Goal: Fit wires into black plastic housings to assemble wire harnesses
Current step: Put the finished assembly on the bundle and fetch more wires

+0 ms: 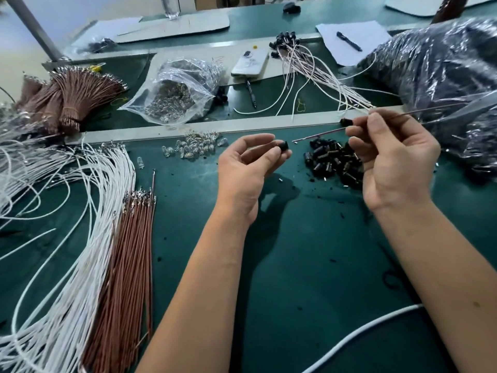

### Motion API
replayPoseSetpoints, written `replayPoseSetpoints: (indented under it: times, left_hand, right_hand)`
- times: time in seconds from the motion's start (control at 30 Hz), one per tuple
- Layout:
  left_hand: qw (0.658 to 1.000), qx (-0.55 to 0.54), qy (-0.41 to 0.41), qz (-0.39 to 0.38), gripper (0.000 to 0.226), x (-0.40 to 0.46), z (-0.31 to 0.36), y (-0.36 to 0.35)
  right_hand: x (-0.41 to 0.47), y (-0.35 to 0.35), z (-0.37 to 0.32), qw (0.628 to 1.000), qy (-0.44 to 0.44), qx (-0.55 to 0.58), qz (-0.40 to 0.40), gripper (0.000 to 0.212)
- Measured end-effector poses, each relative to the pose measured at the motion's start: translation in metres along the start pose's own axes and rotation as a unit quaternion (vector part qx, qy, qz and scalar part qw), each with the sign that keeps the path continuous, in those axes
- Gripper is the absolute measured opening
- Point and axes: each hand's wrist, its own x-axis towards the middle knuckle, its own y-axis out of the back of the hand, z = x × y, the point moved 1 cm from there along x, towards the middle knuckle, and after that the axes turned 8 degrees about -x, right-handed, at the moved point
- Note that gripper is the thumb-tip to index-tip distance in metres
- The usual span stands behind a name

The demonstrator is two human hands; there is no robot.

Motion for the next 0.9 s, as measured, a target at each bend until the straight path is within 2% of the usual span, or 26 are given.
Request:
replayPoseSetpoints:
  times: [0.9]
  left_hand:
    - [1.000,0.003,0.016,-0.019,0.015,-0.0009,-0.0011,-0.0013]
  right_hand:
    - [-0.0019,0.0000,0.0013,1.000,-0.010,-0.003,-0.008,0.005]
